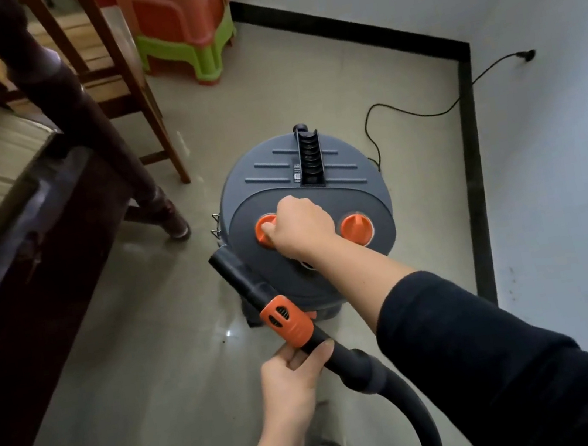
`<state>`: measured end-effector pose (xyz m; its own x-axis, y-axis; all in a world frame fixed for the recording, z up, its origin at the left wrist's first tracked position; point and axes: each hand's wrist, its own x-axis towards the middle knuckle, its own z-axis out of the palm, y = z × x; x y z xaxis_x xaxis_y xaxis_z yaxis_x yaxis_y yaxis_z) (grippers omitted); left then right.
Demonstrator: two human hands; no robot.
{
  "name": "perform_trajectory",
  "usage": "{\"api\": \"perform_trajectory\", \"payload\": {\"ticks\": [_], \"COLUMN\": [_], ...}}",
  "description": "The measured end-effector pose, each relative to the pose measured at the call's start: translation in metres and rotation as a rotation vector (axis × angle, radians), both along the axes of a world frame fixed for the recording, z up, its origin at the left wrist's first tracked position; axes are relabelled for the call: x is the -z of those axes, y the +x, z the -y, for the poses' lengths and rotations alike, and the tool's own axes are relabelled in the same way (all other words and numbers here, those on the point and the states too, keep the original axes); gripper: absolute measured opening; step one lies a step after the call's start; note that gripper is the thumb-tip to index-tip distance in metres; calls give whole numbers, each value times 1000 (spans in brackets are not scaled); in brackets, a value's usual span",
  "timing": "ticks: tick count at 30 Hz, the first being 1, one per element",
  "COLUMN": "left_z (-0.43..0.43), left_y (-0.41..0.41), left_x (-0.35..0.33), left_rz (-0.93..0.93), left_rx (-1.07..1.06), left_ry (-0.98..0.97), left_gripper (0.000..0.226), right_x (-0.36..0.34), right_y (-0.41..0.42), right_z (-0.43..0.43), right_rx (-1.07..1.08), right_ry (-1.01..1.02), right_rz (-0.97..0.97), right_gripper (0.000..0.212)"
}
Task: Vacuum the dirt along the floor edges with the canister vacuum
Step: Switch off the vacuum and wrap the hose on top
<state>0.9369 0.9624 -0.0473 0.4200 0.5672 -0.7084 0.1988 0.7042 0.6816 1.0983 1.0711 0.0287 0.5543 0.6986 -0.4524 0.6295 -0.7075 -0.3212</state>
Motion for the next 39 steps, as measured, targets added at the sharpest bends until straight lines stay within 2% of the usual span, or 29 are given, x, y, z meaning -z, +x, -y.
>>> {"api": "perform_trajectory", "payload": {"ticks": [6,8,13,17,24,29,32,35,37,39], "left_z": [-10,-12,-15,-14,-2,4,5,0,-6,-15], "left_y": [-8,-8,-2,7,30,44,52,61,68,77], "left_x": [3,2,-3,-3,-15,-30,-40,-54,-65,-79], "left_rz": [-5,-5,2,-16,-54,-55,-54,-45,-56,-38], "left_rx": [-40,-34,-27,-34,-40,-35,-19,-11,17,48], "left_ry": [-10,-9,0,-5,16,19,33,43,68,80], "left_gripper": [25,23,25,26,21,25,25,23,23,23], "right_x": [1,-1,-2,9,5,10,19,33,44,48], "right_y": [-1,0,13,24,48,57,54,45,37,32], "right_z": [-15,-16,-16,-5,57,138,181,210,221,224], "right_rx": [26,-56,-300,-346,-204,-33,41,-53,-19,101], "right_ry": [-36,-48,-83,-45,245,181,32,-147,-184,-142], "right_rz": [-68,-31,57,3,-114,-172,-242,-292,-317,-337], "right_gripper": [17,25,27,27,12,4,22,49,54,50]}}
